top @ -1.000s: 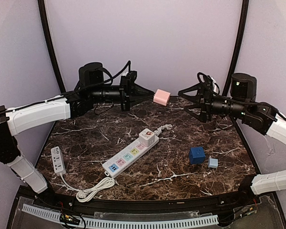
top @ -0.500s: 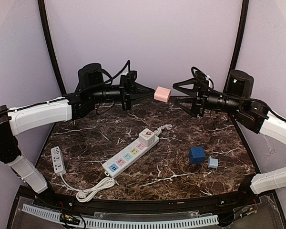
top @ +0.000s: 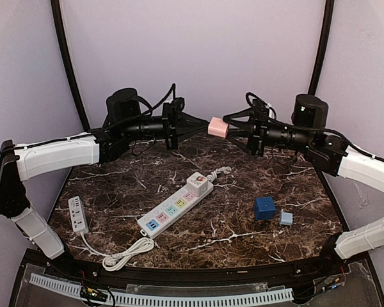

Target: Insert the plug

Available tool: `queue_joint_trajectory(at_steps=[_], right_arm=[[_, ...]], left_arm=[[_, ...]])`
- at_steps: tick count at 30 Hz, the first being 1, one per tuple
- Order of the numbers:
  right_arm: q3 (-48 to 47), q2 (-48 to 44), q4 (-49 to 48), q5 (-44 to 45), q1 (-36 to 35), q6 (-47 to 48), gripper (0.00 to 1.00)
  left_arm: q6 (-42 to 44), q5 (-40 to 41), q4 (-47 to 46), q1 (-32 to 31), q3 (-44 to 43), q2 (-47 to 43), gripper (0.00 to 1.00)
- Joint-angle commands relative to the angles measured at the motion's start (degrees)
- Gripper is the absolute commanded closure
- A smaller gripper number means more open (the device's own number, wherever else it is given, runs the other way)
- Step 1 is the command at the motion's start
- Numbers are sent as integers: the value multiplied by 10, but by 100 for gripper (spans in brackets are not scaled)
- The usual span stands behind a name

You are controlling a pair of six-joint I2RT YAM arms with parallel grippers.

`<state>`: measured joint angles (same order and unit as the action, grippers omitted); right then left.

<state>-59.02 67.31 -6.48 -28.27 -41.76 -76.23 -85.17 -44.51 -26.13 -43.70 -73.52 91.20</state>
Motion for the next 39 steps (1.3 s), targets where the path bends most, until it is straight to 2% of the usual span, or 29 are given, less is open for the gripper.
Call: queue_joint_trajectory(at_steps=[1, 4, 12, 18, 23, 26, 28, 29, 30, 31, 32, 33, 34, 35, 37, 38, 39], right_arm=[[-16, 3, -30, 7, -9, -12, 43], [-17, 7, -37, 7, -12, -16, 45], [-17, 14, -45, 6, -13, -17, 60], [-13, 16, -45, 7, -13, -17, 63], [-15, 17, -44, 7, -13, -15, 72], [-14, 19, -41, 4, -13, -15, 86], [-14, 19, -37, 4, -13, -14, 100], [-13, 18, -34, 4, -12, -13, 100], [-13, 16, -30, 5, -13, -11, 100], [-13, 13, -24, 6, -12, -8, 100], [-13, 9, -14, 9, -12, -6, 100], [-14, 6, -3, 12, -12, -2, 100], [-14, 1, 12, 17, -11, 2, 100], [-16, -4, 31, 22, -11, 8, 100], [-16, -16, 70, 36, -10, 19, 100], [-15, -23, 92, 42, -8, 25, 100], [-14, -31, 111, 48, -7, 31, 100]], left_arm=[[-15, 6, -44, 0, 11, 4, 99], [-18, 7, -48, -1, 13, 5, 99], [-18, 7, -51, -3, 16, 12, 99], [-19, 5, -54, -3, 15, 19, 99], [-19, 2, -54, -3, 16, 22, 99], [-20, 1, -54, -3, 17, 25, 99], [-22, -5, -51, -3, 17, 28, 90], [-22, -8, -50, -3, 18, 29, 76], [-21, -8, -48, -3, 19, 28, 68], [-19, -8, -43, -3, 23, 27, 53], [-11, -7, -39, -2, 24, 23, 46], [1, -4, -25, -2, 28, 20, 32], [9, -2, -1, 0, 30, 13, 27], [29, 1, 15, 4, 35, 8, 16], [72, 10, 78, 12, 41, -17, 6], [95, 16, 145, 15, 41, -24, 4], [150, 32, 186, 20, 35, -40, 2]])
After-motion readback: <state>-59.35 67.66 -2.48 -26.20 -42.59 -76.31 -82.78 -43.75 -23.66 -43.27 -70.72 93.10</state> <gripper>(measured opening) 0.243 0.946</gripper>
